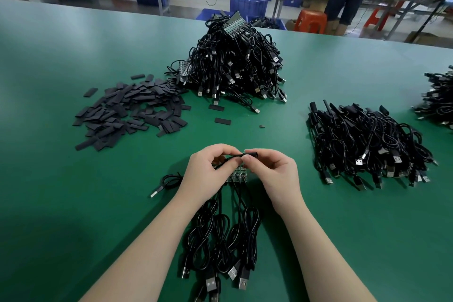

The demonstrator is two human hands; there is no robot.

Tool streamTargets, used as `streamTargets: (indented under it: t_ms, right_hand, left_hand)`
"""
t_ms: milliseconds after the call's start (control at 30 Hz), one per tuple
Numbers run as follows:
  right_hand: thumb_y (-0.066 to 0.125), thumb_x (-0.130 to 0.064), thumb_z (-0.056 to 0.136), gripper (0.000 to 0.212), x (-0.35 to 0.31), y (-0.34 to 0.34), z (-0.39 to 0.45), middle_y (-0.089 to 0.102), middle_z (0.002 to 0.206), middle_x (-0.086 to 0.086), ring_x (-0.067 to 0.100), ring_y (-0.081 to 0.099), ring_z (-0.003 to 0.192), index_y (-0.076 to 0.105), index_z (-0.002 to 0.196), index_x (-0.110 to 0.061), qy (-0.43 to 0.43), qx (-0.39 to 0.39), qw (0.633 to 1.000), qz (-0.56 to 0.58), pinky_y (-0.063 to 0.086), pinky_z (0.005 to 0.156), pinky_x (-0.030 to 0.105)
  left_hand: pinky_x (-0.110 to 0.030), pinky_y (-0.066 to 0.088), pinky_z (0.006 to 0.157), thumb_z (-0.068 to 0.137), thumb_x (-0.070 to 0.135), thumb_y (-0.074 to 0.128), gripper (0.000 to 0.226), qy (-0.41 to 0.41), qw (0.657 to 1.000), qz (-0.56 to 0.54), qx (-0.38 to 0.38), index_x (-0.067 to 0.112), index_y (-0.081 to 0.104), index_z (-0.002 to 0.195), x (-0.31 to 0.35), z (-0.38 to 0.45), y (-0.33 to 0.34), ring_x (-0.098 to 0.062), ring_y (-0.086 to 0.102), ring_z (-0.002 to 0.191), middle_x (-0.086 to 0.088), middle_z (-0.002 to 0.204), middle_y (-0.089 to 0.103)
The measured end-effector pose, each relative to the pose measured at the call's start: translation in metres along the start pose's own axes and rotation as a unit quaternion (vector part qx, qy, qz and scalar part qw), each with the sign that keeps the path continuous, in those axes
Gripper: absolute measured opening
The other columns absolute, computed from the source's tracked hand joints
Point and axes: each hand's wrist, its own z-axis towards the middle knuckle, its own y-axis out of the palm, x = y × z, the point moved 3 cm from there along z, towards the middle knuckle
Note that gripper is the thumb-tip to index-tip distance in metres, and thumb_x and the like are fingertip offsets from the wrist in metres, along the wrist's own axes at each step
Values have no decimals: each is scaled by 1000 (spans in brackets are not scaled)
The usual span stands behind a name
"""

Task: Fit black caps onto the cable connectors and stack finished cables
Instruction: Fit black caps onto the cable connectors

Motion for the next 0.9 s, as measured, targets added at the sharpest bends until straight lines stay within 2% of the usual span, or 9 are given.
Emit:
streamTargets:
  t_ms: [100, 233, 333, 400, 500, 633, 900]
  right_hand:
    - [78, -8, 82, 23, 0, -2, 0, 76, 79, -3, 6, 69, 74, 79, 77, -31, 2, 6, 1000, 12, 52, 70, 16]
    - [77, -11, 84, 17, 1, -11, 3, 77, 85, 2, 11, 71, 79, 77, 76, -26, 12, 38, 999, 21, 57, 76, 22]
    - [76, -12, 85, 15, 2, -14, 4, 77, 87, 2, 11, 72, 83, 77, 76, -24, 15, 58, 998, 26, 58, 79, 25]
    - [76, -12, 84, 13, 2, -14, 4, 77, 85, 0, 9, 71, 81, 76, 78, -23, 11, 64, 998, 16, 57, 76, 22]
    - [75, -10, 85, 9, 1, -12, 3, 77, 83, 0, 9, 71, 78, 73, 81, -18, 2, 70, 998, 8, 55, 74, 18]
    - [75, -8, 85, 8, -1, -11, 2, 76, 82, 0, 9, 72, 78, 72, 82, -15, -10, 70, 998, 4, 54, 72, 17]
    - [75, -4, 84, 29, -7, -6, -3, 77, 89, -5, 10, 73, 88, 74, 77, -32, -77, 66, 995, -15, 54, 77, 17]
  left_hand:
    - [-13, 50, 75, 79, 21, 80, 24, -10, 1000, -19, -1, 41, 71, 89, -1, 0, -1, -2, 65, 83, 22, 90, 71]
    - [-8, 47, 77, 74, 17, 83, 43, -29, 1000, -1, 5, 49, 67, 98, -2, -1, -3, 3, 64, 85, 28, 92, 69]
    - [-3, 44, 77, 79, 16, 80, 38, -17, 999, 26, 26, 48, 69, 94, -1, -1, -3, 10, 63, 89, 33, 90, 68]
    - [-2, 44, 77, 80, 17, 78, 32, -12, 999, 32, 36, 44, 72, 95, -2, 0, -3, 12, 63, 89, 32, 90, 68]
    - [-2, 43, 80, 83, 24, 76, 25, -6, 998, 48, 38, 37, 74, 104, -3, 0, -4, 15, 61, 93, 35, 94, 66]
    - [-4, 44, 84, 84, 29, 74, 26, -1, 998, 61, 34, 38, 72, 108, -5, 1, -4, 13, 60, 97, 33, 99, 66]
    - [-11, 49, 85, 86, 27, 72, 24, -4, 998, 61, 24, 37, 72, 108, -6, 0, -3, 9, 63, 94, 27, 100, 69]
